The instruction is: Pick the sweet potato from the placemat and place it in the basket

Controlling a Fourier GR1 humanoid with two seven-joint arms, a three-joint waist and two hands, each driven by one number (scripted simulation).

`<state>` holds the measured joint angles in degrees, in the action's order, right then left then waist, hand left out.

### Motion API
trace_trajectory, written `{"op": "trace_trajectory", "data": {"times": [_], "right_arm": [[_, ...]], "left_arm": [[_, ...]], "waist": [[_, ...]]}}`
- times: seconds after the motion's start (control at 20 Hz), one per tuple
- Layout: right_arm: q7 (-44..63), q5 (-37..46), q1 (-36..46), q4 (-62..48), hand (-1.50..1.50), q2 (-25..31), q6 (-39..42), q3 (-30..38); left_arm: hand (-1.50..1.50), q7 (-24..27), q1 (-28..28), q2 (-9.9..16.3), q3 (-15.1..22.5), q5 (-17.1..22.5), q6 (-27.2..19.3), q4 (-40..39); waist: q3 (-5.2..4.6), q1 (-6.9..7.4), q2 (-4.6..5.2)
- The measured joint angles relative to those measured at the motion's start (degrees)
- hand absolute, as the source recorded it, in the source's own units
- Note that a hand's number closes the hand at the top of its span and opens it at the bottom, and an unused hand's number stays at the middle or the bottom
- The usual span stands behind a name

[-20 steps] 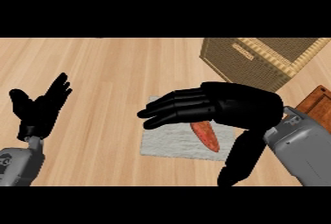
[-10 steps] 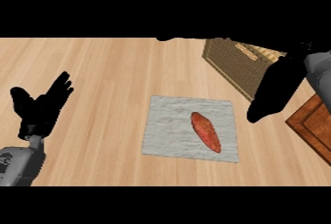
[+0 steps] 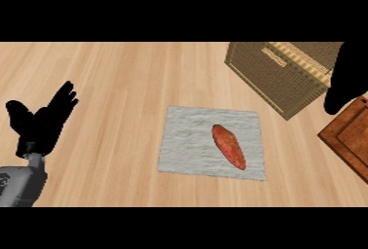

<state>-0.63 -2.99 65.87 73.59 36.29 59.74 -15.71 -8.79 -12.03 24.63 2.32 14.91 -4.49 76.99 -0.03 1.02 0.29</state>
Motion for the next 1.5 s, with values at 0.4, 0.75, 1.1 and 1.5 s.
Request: {"op": "trace_trajectory", "data": {"times": [0.4, 0.75, 1.1, 1.5], "right_arm": [[-6.70, 1.13, -7.02, -1.52, -1.50, 2.37, -1.75, 2.38], [-14.21, 8.16, -16.95, 1.73, -1.50, -0.15, -8.18, -0.36], [-21.96, 15.39, -22.31, -1.70, -1.50, -5.89, -17.78, -4.23], [-25.23, 21.21, -25.07, -6.35, -1.50, -13.35, -22.91, -8.36]], "left_arm": [[0.00, -0.67, -0.77, -0.94, -0.54, -1.19, -0.72, 0.23], [0.00, -0.81, -0.63, -1.60, -0.95, -1.56, 0.00, 0.14], [0.00, -2.66, 0.52, -1.46, -1.49, -1.89, 0.54, 3.05], [0.00, -2.15, 0.96, -2.73, -2.32, -3.25, 1.03, 2.52]], "waist": [[0.08, -0.18, 0.05], [0.12, -0.24, 0.08], [0.09, 0.01, -0.02], [0.05, -0.33, -0.13]]}}
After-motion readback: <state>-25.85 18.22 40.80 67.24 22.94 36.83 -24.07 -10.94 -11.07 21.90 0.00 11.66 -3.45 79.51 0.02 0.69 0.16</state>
